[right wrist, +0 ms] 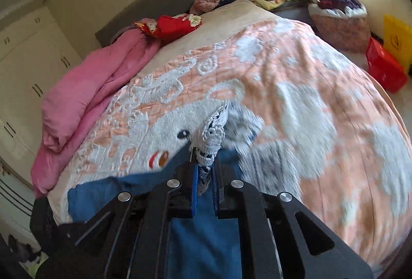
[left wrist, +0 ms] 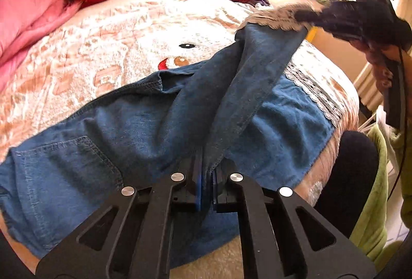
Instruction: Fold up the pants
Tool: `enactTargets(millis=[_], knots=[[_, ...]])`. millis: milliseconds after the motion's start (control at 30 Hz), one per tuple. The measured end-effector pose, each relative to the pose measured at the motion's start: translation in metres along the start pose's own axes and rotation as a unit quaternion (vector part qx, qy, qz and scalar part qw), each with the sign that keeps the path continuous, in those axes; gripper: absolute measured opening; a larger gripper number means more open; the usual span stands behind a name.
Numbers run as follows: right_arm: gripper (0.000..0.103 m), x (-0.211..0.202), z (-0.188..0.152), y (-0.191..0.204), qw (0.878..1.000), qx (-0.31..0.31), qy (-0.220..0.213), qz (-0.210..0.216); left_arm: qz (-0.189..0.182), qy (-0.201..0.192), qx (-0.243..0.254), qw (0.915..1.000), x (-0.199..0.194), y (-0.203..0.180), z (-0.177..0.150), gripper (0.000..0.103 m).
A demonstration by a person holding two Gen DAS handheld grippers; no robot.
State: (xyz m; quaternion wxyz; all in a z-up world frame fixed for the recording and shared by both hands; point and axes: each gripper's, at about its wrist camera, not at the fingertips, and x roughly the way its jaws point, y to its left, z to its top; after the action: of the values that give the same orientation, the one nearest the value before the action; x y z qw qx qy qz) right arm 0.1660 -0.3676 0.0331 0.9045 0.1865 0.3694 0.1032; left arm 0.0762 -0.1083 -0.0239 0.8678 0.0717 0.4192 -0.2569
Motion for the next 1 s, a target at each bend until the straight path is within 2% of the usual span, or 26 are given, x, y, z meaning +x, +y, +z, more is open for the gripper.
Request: enactTargets(millis=[167,433,533,600,633,700,733,767,800,1000], knots=[[0.008,-0.025,-0.041,-0.019,0.999,0.031,0.008,0.002,-0.001,0.001,0.025,0.9997,-0.005,-0.008,-0.007,0.001],[0.008,-0.031,-0.099,-0.052,0.996,0.078,0.035,-0.012,-0.003,0.030,0.041,0.9987,0.008,-0.022,-0.021,0.001],[0.012,-0.037,-0.112,-0.060,0.995,0.087,0.037,-0.010,0.002,0.039,0.047,0.9981,0.013,-0.026,-0.026,0.001],[0.027,-0.043,-0.116,-0.065,0.995,0.097,0.032,-0.011,0.007,0.043,0.052,0.9977,0.014,-0.028,-0.027,0.001],[0.029,-0.046,-0.117,-0.067,0.994,0.100,0.029,-0.012,0.009,0.043,0.053,0.9976,0.014,-0.029,-0.027,0.001],[0.028,-0.049,-0.119,-0.071,0.994,0.106,0.024,-0.010,0.012,0.044,0.055,0.9974,0.014,-0.031,-0.027,0.001],[0.025,-0.049,-0.119,-0.072,0.994,0.105,0.024,-0.010,0.014,0.045,0.056,0.9973,0.014,-0.032,-0.027,0.001],[0.012,-0.049,-0.119,-0.072,0.994,0.103,0.024,-0.010,0.015,0.045,0.057,0.9972,0.014,-0.032,-0.027,0.001],[0.010,-0.049,-0.117,-0.072,0.995,0.099,0.023,-0.011,0.016,0.045,0.058,0.9972,0.014,-0.033,-0.027,0.001],[0.010,-0.059,-0.119,-0.076,0.996,0.076,0.012,-0.047,0.018,0.049,0.066,0.9964,0.016,-0.038,-0.028,0.006]])
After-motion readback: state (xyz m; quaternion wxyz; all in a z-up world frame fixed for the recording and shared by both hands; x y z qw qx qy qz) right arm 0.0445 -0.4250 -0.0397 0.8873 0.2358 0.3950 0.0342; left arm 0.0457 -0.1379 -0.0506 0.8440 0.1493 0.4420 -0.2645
